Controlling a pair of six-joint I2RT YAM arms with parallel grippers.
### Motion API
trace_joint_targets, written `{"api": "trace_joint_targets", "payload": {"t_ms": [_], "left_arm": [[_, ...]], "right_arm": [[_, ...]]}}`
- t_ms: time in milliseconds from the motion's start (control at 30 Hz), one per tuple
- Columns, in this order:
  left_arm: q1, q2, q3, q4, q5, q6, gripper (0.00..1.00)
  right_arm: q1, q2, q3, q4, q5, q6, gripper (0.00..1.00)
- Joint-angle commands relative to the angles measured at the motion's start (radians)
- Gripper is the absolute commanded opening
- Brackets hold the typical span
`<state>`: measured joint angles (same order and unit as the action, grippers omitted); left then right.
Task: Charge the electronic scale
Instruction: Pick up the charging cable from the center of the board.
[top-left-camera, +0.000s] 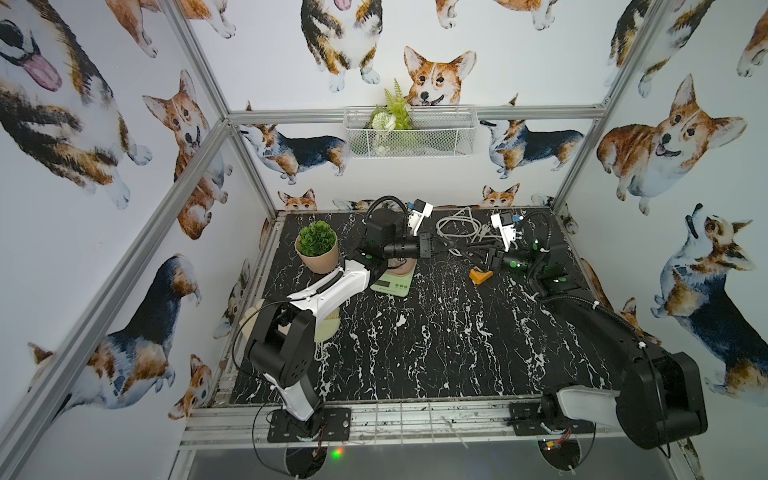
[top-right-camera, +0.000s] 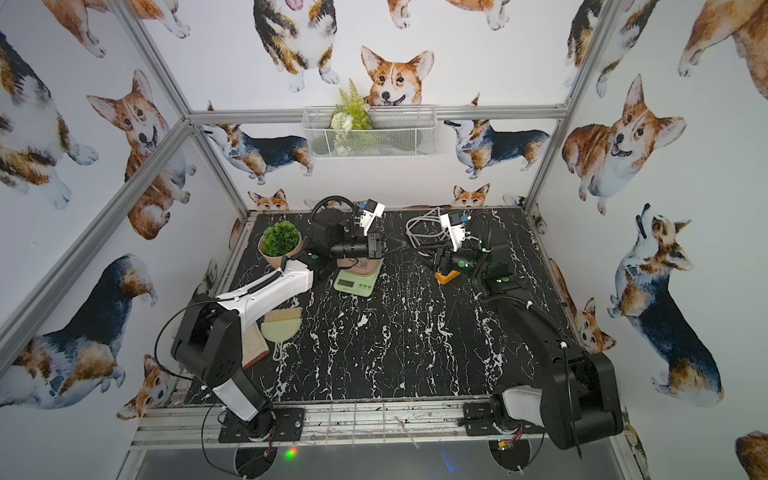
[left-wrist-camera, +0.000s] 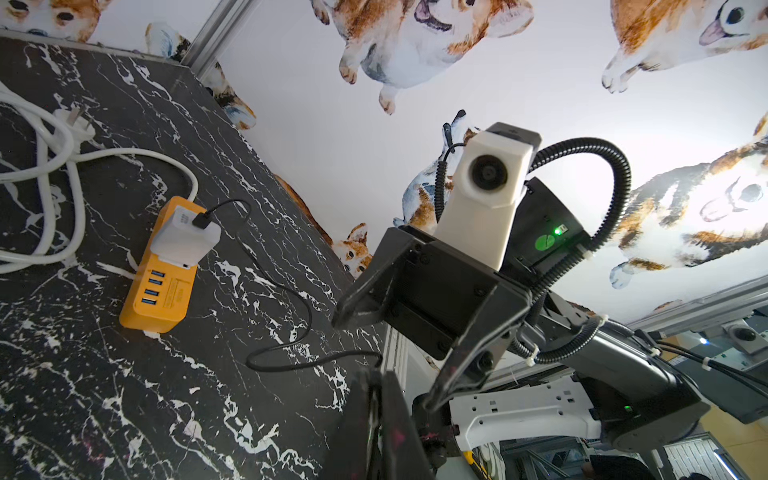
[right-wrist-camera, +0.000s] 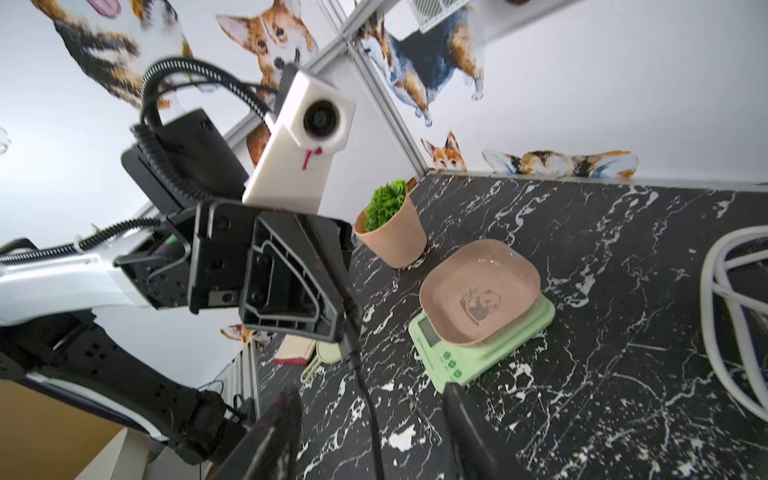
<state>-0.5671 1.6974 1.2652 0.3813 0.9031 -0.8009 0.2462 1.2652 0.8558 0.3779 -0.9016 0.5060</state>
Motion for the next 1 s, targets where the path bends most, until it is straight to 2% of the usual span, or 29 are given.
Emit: {"api": "trace_joint_targets", "payload": {"t_ms": [0, 100, 267, 367, 500, 633, 700, 833, 967], "left_arm": [[0.001, -0.016, -0.013, 0.073, 0.007, -0.034, 0.03], [0.001, -0.022, -0.016, 0.087, 0.011, -0.041, 0.03], [0.001, -0.028, -0.022, 0.121, -0.005, -0.061, 0.03], [0.0, -0.019, -0.013, 0.144, 0.002, -0.08, 0.03], [0.0, -0.025, -0.017, 0.15, -0.007, -0.086, 0.03], [0.0, -0.027, -0.015, 0.145, -0.015, -0.081, 0.03], [0.0, -0.027, -0.014, 0.146, -0.017, -0.081, 0.03], [-0.001, -0.031, -0.013, 0.144, -0.016, -0.08, 0.03], [0.0, -0.032, -0.013, 0.143, -0.022, -0.077, 0.03]], "right_arm": [[-0.015, 0.011, 0.017, 0.174, 0.006, 0.163, 0.56], [-0.023, 0.037, 0.01, 0.266, -0.028, 0.243, 0.52], [-0.024, 0.14, -0.004, 0.571, -0.126, 0.459, 0.42], [-0.022, 0.206, 0.0, 0.734, -0.147, 0.583, 0.4], [-0.011, 0.251, 0.009, 0.846, -0.178, 0.657, 0.38], [0.01, 0.24, 0.002, 0.848, -0.216, 0.644, 0.38], [0.02, 0.221, -0.003, 0.776, -0.227, 0.597, 0.37], [0.036, 0.149, -0.012, 0.541, -0.218, 0.415, 0.34], [0.034, 0.111, -0.014, 0.471, -0.211, 0.366, 0.32]]}}
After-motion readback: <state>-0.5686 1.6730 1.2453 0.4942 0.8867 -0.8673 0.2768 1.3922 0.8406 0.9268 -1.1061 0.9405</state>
